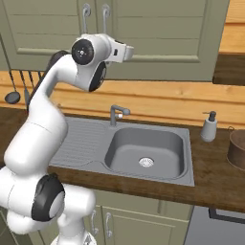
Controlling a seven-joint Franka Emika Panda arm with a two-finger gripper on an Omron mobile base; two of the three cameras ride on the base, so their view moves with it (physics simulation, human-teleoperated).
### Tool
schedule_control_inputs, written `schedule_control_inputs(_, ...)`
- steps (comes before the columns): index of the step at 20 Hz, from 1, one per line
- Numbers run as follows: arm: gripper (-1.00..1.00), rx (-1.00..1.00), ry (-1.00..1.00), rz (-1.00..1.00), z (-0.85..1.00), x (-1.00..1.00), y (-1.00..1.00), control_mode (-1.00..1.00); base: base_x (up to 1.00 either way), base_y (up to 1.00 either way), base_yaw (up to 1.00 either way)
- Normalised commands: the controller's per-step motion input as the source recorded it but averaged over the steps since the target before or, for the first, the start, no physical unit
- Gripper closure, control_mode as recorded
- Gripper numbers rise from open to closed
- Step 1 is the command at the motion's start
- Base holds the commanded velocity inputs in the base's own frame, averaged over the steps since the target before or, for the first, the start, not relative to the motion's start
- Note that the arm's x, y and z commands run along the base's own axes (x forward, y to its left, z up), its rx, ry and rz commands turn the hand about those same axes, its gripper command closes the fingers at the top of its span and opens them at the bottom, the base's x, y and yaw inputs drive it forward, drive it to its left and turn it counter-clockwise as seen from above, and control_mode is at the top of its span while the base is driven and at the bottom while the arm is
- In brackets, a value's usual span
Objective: Open the cabinet, pick up the bread from the cabinet and place it in the basket. Then move the basket to the dining counter.
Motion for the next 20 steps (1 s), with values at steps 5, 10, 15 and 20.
schedule_control_inputs(5,1.00,0.00,0.05,-0.03,0.00,-0.97,-0.53,-1.00,0.00,0.00,0.00)
schedule_control_inputs(10,1.00,0.00,0.05,0.00,0.00,-0.85,-0.61,-1.00,0.00,0.00,0.00)
schedule_control_inputs(15,-1.00,-0.01,0.01,0.00,0.00,-0.86,-0.58,-1.00,0.00,0.00,0.00)
schedule_control_inputs(20,-1.00,-0.19,-0.01,0.03,0.00,-0.97,0.06,-1.00,0.00,0.00,0.00)
